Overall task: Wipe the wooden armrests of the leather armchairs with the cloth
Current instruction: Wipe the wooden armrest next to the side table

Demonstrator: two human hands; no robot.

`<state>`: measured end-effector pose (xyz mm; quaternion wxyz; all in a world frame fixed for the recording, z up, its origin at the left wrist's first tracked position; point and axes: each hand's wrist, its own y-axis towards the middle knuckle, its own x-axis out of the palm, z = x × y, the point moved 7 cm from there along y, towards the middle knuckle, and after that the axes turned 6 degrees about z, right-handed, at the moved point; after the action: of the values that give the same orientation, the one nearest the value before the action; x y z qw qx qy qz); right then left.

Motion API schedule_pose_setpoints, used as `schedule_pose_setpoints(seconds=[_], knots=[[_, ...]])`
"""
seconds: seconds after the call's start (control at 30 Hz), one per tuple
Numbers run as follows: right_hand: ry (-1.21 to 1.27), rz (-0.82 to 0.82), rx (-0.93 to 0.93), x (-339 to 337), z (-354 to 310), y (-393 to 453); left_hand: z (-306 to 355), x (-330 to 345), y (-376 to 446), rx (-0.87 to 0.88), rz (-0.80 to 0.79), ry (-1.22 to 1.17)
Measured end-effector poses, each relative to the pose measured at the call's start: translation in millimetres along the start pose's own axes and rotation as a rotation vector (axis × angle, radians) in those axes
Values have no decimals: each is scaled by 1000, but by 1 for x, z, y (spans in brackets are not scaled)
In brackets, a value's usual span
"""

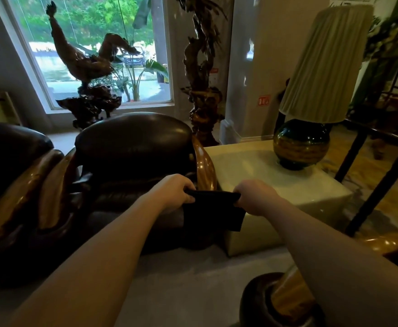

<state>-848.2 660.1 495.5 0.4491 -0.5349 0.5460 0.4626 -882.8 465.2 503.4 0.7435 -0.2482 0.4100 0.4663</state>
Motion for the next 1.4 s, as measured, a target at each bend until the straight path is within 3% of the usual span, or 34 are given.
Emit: schedule_pose_setpoints(seconds=[0.2,0.53,0.8,1.23,1.4], knots=[[47,-58,7,19,33,84,-20,10,85,-18,-60,-9],[126,-83,-11,38,74,236,-62,14,209,-140,34,-49],[98,-148,-40,64,81,331,-110,16,296,-168,-39,-51],[118,-274,107,130,93,479,-203,33,449,-82,-187,-83],[113,-319,123,166,101,510,-237,59,480,-133,-248,-133]])
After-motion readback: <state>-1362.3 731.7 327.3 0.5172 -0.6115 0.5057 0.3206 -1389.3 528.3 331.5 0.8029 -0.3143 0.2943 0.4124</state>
